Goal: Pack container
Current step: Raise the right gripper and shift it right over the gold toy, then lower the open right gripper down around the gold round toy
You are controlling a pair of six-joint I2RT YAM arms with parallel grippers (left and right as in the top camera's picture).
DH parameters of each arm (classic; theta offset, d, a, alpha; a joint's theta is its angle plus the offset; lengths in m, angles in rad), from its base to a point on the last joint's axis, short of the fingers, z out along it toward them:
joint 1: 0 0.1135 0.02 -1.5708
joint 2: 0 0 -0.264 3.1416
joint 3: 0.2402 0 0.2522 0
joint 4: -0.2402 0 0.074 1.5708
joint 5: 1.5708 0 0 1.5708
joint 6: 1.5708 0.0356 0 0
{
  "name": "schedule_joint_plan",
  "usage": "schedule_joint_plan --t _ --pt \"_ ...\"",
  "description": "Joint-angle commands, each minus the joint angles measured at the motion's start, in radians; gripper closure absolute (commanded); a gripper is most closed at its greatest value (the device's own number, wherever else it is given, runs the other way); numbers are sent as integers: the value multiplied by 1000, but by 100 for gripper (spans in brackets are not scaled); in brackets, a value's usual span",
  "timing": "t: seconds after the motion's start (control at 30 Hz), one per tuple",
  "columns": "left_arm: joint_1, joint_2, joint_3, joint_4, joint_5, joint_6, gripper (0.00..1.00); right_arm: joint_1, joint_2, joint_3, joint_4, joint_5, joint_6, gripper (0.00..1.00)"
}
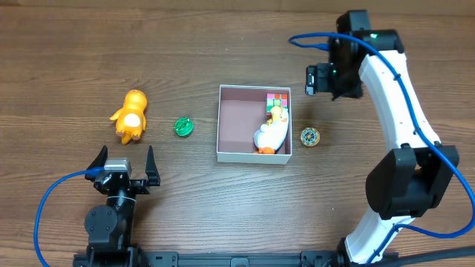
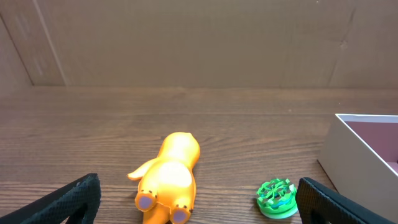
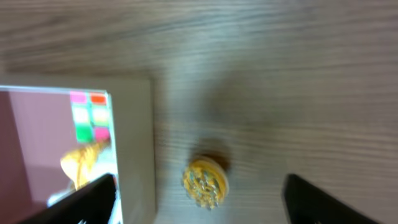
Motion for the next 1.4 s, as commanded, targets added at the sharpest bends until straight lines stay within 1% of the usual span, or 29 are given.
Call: schedule_joint_plan --t 0.0,0.13,0.23,0.27,0.37,0.47,0.5,0.57,0.67,0.7,0.8,0.93,1.07,1.27,1.37 --pt "6 -7 -3 -1 -6 23 0 -18 -5 51 -107 46 76 0" --pt "6 -7 -3 -1 -6 23 0 -31 -5 51 -222 49 124 0" --pt "6 -7 -3 -1 -6 23 0 -37 -5 51 -257 35 181 0" --pt "6 -7 -3 -1 -6 23 0 -38 -5 51 -253 -39 203 0" --pt "6 -7 -3 -1 -6 23 0 -38 -4 51 -238 -200 203 0" --pt "6 -7 -3 -1 -6 23 0 -38 -4 49 -167 -266 204 0" --pt "6 -7 -3 -1 -6 23 0 -38 -4 45 -142 -264 235 4" --pt "6 -7 -3 -1 -6 23 0 -38 -4 32 -106 -233 373 8" --pt "6 -7 -3 -1 -6 23 0 -37 -4 -10 -94 -71 698 10" --pt "6 -7 -3 -1 -6 23 0 -37 -4 -29 -95 -32 780 10" --pt "6 -7 -3 -1 -6 23 0 -37 -4 -97 -86 0 945 9" --pt "6 -7 -3 -1 -6 23 0 -35 -4 -184 -74 2 1079 9" --pt "6 -7 -3 -1 -6 23 0 -31 -4 -258 1 8 1096 9" --pt "6 -7 -3 -1 -6 23 0 -27 -4 -320 31 9 1218 9" --pt "6 -7 -3 -1 -6 23 0 -11 -4 -344 58 14 1239 9"
